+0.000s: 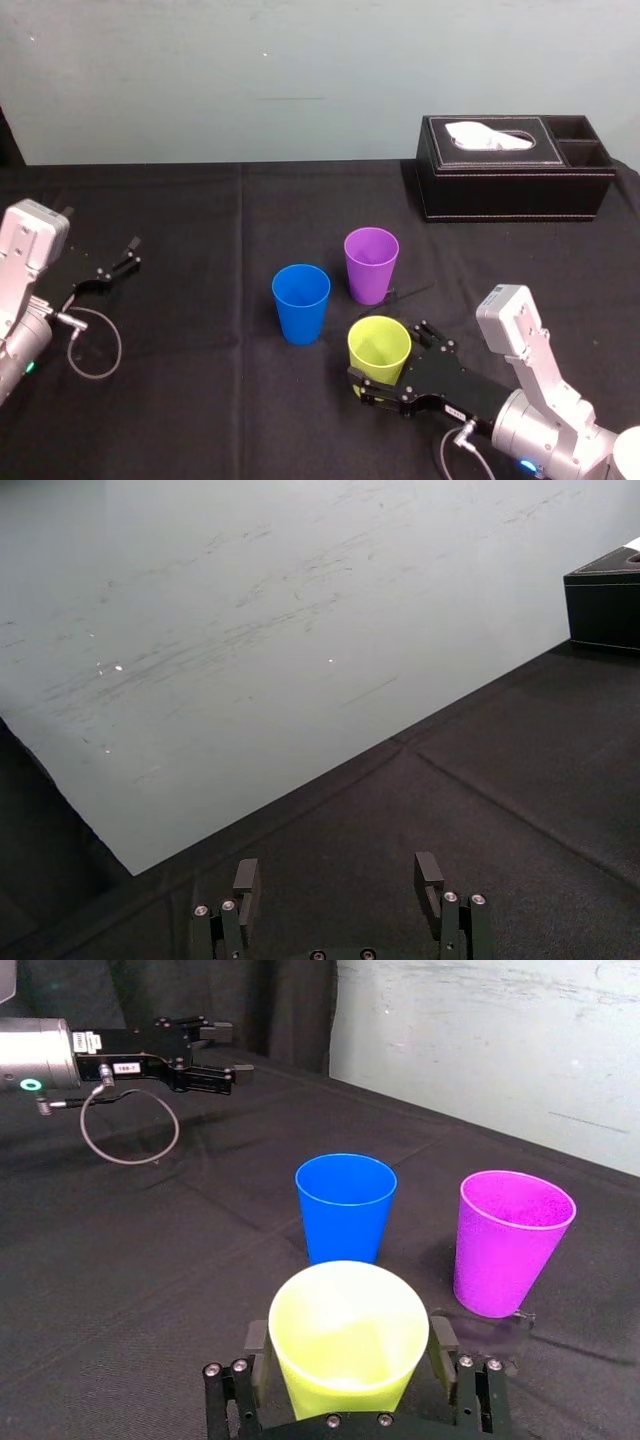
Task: Stack the three plastic cups sequentially using one hand.
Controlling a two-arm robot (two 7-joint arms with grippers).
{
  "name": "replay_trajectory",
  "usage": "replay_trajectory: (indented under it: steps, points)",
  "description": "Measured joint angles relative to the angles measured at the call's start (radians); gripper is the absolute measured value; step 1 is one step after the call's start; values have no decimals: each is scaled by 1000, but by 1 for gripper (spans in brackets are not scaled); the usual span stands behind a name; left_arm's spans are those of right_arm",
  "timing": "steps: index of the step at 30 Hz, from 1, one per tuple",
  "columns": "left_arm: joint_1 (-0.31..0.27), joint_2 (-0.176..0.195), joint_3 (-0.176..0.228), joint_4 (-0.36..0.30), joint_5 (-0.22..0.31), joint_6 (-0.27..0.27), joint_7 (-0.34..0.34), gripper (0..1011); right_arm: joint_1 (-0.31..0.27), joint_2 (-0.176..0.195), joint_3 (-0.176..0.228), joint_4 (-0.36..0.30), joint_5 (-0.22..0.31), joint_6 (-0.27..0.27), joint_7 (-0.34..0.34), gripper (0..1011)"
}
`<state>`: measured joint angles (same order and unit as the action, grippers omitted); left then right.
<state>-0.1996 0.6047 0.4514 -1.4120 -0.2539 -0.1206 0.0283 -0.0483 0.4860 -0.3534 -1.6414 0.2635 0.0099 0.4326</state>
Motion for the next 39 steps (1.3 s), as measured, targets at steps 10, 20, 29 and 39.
replay_trajectory:
  steps: [10,20,29,39]
  points:
    - [0,0,0,0,0,0,0,1010,-1,1,1,0,0,-1,0,794]
    - [0,0,0,0,0,0,0,1010,-2,1,2,-1,1,-2,0,737]
    - [0,0,0,0,0,0,0,1010,-2,1,2,-2,1,-2,0,737]
    - [0,0,0,0,0,0,0,1010,-12,11,21,-31,8,-3,-7,737]
